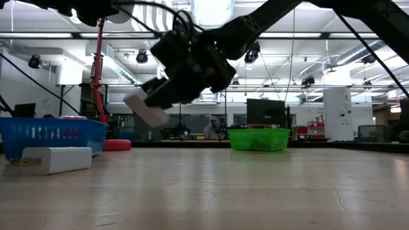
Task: Pick & Place Office items
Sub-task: Put the white digital clock into the green basket
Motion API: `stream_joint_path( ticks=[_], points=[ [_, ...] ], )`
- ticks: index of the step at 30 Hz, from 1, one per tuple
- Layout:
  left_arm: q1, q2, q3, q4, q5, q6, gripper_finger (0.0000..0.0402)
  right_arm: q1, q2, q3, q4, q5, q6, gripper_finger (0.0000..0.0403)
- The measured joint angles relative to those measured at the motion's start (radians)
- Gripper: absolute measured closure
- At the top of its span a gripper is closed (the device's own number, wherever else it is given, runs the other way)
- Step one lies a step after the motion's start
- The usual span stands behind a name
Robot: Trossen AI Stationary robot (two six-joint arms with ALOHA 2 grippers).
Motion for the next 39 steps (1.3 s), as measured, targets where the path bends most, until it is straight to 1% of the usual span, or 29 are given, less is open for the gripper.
stream_joint_path(
  ticks=[6, 9, 12, 15, 18, 23, 28, 31, 34, 37, 39],
  points=[
    [0.000, -0.009, 0.000, 0.002, 0.002, -0.004, 0.0202, 0.035, -0.002, -0.013, 0.125, -0.003, 0.016, 0.0271],
    [0.000, -0.023, 0.000, 0.013, 0.003, -0.004, 0.0202, 0.054, -0.002, -0.040, 0.209, -0.003, 0.049, 0.0271],
    [0.000, -0.044, 0.000, 0.016, 0.003, -0.004, 0.0202, 0.070, -0.002, -0.102, 0.377, -0.003, 0.117, 0.0271],
    [0.000, -0.063, 0.000, 0.015, 0.003, -0.004, 0.0202, 0.076, -0.002, -0.183, 0.592, 0.013, 0.205, 0.0271],
    [0.000, -0.081, 0.000, 0.015, 0.003, -0.006, 0.0202, 0.076, -0.003, -0.261, 0.754, 0.083, 0.269, 0.0271],
    [0.000, -0.085, 0.000, 0.005, 0.002, -0.012, 0.0202, 0.073, -0.004, -0.360, 0.915, 0.190, 0.335, 0.0271],
    [0.000, -0.084, -0.009, 0.007, 0.002, -0.011, 0.0202, 0.074, -0.016, -0.421, 0.967, 0.301, 0.345, 0.0271],
    [0.000, -0.084, -0.018, 0.007, 0.000, -0.006, 0.0202, 0.073, -0.045, -0.451, 0.987, 0.386, 0.339, 0.0271],
    [0.000, -0.084, -0.027, 0.016, -0.001, -0.004, 0.0202, 0.073, -0.070, -0.483, 1.010, 0.446, 0.338, 0.0271],
    [0.000, -0.085, -0.030, 0.023, -0.001, -0.004, 0.0202, 0.073, -0.092, -0.513, 1.039, 0.533, 0.334, 0.0271],
    [0.000, -0.084, -0.030, 0.027, -0.001, -0.004, 0.0202, 0.073, -0.114, -0.534, 1.040, 0.608, 0.329, 0.0271]
  ],
)
